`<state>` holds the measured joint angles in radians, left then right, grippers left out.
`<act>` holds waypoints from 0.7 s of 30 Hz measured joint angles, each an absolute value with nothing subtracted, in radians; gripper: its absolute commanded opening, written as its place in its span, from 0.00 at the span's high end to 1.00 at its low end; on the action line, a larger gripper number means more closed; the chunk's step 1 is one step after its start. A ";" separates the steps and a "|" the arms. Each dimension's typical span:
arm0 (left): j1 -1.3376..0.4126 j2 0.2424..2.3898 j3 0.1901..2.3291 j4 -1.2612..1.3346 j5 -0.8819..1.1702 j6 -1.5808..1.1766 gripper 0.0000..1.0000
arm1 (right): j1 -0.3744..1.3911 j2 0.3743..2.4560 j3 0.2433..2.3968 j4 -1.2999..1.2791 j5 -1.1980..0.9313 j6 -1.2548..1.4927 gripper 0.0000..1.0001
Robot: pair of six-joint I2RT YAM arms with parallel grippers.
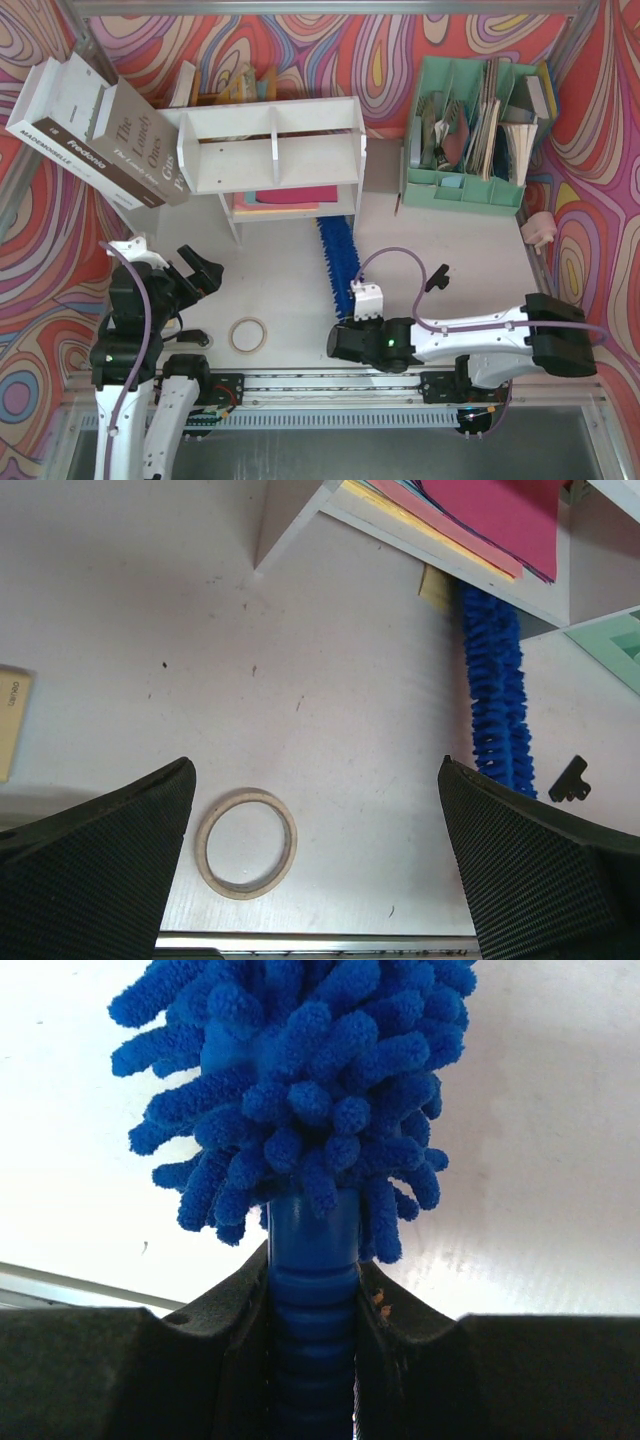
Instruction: Dust the bookshelf with a duster
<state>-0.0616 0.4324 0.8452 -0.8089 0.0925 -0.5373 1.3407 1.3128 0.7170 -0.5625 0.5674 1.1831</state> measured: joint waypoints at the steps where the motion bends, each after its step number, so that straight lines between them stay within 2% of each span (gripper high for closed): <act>1: -0.062 0.432 0.845 -0.809 0.092 -0.537 0.02 | 1.340 1.330 0.724 -0.544 0.564 1.163 1.00; 14: -0.062 0.430 0.845 -0.809 0.073 -0.538 0.01 | 1.341 1.517 0.854 -0.258 0.451 0.901 1.00; 21: -0.062 0.424 0.845 -0.809 0.063 -0.538 0.02 | 1.348 1.615 0.932 -0.242 0.427 0.855 1.00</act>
<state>-0.0616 0.4244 0.8448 -0.8089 0.0628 -0.5381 1.3476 1.6150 0.9321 -0.2420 0.4271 0.8547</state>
